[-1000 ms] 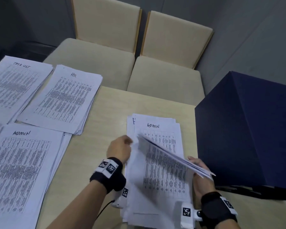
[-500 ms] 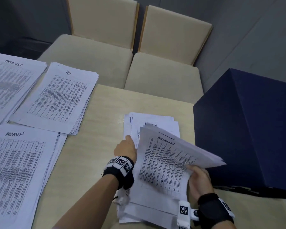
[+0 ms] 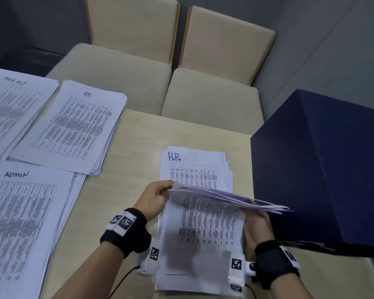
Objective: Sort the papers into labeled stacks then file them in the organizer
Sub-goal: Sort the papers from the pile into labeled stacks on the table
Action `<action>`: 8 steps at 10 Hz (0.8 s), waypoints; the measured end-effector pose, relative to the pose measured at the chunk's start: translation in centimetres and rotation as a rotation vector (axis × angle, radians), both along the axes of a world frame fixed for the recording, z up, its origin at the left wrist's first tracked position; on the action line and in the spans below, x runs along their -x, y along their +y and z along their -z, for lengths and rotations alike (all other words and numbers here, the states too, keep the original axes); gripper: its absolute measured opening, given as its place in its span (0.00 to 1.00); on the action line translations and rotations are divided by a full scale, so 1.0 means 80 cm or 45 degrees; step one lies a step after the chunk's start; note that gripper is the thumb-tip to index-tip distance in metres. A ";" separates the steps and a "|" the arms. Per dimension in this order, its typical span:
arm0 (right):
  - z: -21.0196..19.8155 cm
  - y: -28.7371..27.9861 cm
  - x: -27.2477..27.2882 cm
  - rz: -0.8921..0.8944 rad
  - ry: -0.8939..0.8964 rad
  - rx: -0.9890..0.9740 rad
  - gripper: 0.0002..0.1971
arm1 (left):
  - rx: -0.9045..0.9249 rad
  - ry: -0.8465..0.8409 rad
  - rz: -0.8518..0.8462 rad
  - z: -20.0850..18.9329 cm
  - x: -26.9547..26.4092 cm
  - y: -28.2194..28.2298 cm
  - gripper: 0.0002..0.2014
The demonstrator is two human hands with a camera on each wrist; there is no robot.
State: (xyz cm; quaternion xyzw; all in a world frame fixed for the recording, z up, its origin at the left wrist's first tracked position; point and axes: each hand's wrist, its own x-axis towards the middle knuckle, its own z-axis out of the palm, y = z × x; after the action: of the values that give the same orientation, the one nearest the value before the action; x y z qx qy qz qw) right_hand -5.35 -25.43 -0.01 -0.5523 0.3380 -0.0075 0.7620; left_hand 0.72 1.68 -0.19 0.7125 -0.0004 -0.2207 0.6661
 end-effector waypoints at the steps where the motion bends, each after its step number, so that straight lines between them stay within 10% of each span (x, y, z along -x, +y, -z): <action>1: -0.012 -0.007 -0.007 0.003 0.169 0.039 0.15 | 0.011 -0.025 0.182 -0.014 0.005 0.001 0.22; 3: -0.118 0.025 -0.054 -0.046 -0.169 0.315 0.05 | 0.136 -0.337 -0.146 -0.097 -0.032 -0.021 0.15; 5: -0.209 0.070 -0.057 0.106 -0.651 0.623 0.16 | 0.364 -0.566 -0.524 -0.184 -0.032 -0.034 0.08; 8: -0.074 0.067 -0.014 -0.276 -0.110 0.941 0.11 | -0.428 -0.319 -0.173 -0.063 -0.021 -0.034 0.16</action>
State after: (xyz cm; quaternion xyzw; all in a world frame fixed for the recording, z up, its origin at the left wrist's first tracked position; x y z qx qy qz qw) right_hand -4.21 -20.04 5.89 -0.8213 0.2198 -0.0716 0.5215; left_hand 2.40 -1.07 4.88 0.8338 0.0017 -0.0820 0.5459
